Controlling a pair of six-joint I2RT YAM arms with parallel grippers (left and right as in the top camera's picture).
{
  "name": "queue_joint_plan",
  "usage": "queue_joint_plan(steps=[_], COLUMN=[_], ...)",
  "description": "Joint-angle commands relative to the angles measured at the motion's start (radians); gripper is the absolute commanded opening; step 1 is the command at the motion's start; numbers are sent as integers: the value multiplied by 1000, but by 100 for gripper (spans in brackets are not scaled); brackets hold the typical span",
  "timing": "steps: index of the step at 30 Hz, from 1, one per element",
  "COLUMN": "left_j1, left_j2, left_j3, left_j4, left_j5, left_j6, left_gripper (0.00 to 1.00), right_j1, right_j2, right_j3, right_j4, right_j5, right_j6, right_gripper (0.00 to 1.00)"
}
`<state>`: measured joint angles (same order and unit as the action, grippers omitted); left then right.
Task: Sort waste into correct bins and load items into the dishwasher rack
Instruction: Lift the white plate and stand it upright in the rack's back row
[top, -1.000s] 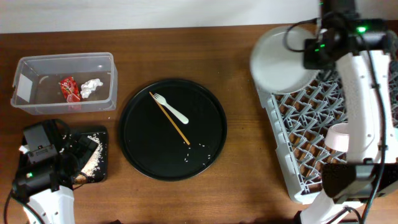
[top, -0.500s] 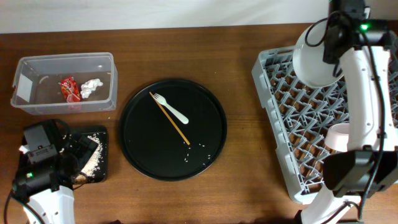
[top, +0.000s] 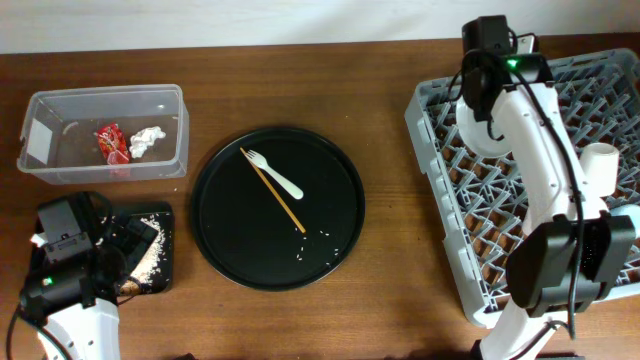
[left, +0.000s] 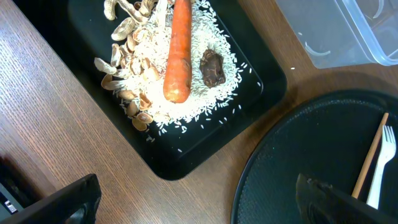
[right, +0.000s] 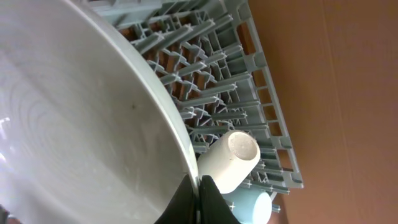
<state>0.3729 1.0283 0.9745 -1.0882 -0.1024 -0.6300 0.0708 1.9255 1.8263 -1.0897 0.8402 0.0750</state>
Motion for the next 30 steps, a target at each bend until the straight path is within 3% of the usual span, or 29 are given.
queue_joint_plan(steps=[1,2,3,4,5,8,13,16,20,21,22,25,28,30], left_j1=[5,5,5,5,5,5,5,5,5,5,5,5,5,5], left_j2=[-8,-8,-8,-8,-8,-8,-8,-8,-8,-8,-8,-8,-8,-8], left_j3=[18,18,18,18,18,18,18,18,18,18,18,18,18,18], left_j4=[2,2,2,2,2,2,2,2,2,2,2,2,2,2], left_j5=[-8,-8,-8,-7,-8,-8,-8,-8,-8,-7,-8,-8,-8,-8], left_j6=[-10,-10,-10,-10,-10,-10,-10,-10,-10,-10,-10,-10,-10,-10], left_gripper=[99,99,99,99,99,99,99,99,99,99,99,99,99,99], right_j1=[49,63,79,89,100,119,119,120,119,115,106,91,83,84], right_j2=[1,0,-2,-2,-2,-2,-2,5,13,13,13,14,14,14], right_j3=[-3,-3,2,9,19,76,162,154,87,60,12,-51,-107,-158], right_j4=[-6,-14,-29,-43,-60,-148,-293,-319,-299,-283,-247,-202,-163,-124], right_j5=[4,-40,-101,-139,-171,-202,-527,-758,-803,-796,-774,-762,-762,-766], right_j6=[11,11,11,11,13,73,65,-42,-122,-128,-127,-119,-119,-119], right_gripper=[29,62,75,81,100,99,99,99,99,96,83,64,52,49])
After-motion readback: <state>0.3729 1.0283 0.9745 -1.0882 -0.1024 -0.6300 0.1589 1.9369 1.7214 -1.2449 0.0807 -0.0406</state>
